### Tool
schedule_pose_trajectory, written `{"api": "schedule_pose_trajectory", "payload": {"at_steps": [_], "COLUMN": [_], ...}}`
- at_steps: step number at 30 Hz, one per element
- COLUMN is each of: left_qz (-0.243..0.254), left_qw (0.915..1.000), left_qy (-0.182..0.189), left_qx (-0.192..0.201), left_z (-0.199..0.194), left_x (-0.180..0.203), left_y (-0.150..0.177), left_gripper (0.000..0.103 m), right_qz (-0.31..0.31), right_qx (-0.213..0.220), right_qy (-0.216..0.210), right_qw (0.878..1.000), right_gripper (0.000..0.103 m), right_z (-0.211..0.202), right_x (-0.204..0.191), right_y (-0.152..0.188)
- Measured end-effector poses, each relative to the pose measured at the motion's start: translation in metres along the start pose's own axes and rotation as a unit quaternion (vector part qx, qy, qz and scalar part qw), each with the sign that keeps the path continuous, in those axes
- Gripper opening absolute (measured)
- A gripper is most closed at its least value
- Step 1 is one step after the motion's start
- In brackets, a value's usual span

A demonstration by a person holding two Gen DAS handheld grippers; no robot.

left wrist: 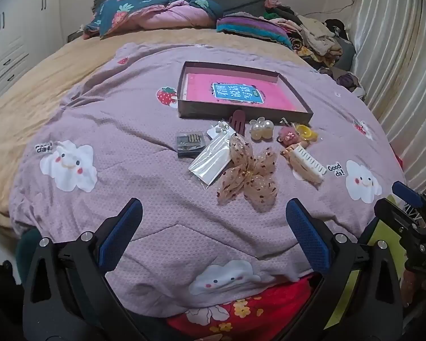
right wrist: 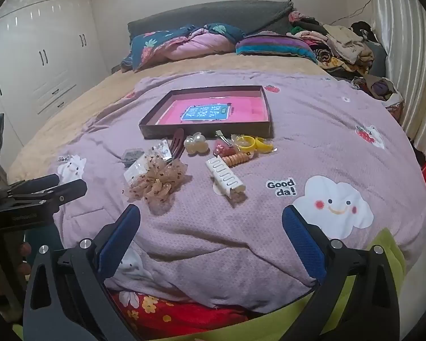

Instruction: Organize jewelry

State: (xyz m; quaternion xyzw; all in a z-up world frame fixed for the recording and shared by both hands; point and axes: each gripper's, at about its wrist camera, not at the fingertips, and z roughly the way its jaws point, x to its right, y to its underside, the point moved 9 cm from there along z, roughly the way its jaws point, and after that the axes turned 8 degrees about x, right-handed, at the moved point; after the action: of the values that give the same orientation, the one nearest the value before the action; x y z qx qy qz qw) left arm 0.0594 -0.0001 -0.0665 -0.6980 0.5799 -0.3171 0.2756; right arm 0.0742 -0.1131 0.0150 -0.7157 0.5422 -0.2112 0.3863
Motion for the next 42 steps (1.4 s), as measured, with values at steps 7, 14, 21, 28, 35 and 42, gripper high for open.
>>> {"api": "schedule_pose_trajectory", "payload": {"at_steps": [7, 14, 21, 28, 35, 42], "left_qz": [0.002, 0.002, 0.0, 0.001, 0.0, -0.003], "left_qw": [1.0, 1.0, 1.0, 1.0, 0.9999, 0.9999], "left_qy": [0.0, -0.002, 0.001, 0.0, 0.001, 0.004], "left_qx": [0.002, 0.003, 0.007, 0.008, 0.01, 0.013], "left_z": [-0.003, -0.003, -0.004, -0.007, -0.008, -0.009], "left_x": [0.003, 0.005, 0.003, 0.003, 0.002, 0.002], "left_y": [-0.004, -0.006, -0.007, -0.009, -0.009, -0.01], "left_gripper": [0.095, 0.095, 0.095, 0.095, 0.095, 0.095], "right_qz": [0.001, 0.003, 0.002, 0.0, 0.0, 0.0], "right_qx": [0.004, 0.005, 0.007, 0.006, 0.006, 0.007], "right_qy": [0.0, -0.003, -0.003, -0.007, -0.008, -0.01], "right_qw": [1.0, 1.0, 1.0, 1.0, 1.0, 1.0], "right_gripper": [0.099, 0.099, 0.099, 0.099, 0.099, 0.099], "right_z": [0.0, -0.002, -0.004, -0.004, -0.001, -0.001], "right_x": [0.001, 0.0, -0.003, -0.004, -0.004, -0.005], "right_y": [-0.001, -0.001, -0.003, -0.002, 0.0, 0.0]}}
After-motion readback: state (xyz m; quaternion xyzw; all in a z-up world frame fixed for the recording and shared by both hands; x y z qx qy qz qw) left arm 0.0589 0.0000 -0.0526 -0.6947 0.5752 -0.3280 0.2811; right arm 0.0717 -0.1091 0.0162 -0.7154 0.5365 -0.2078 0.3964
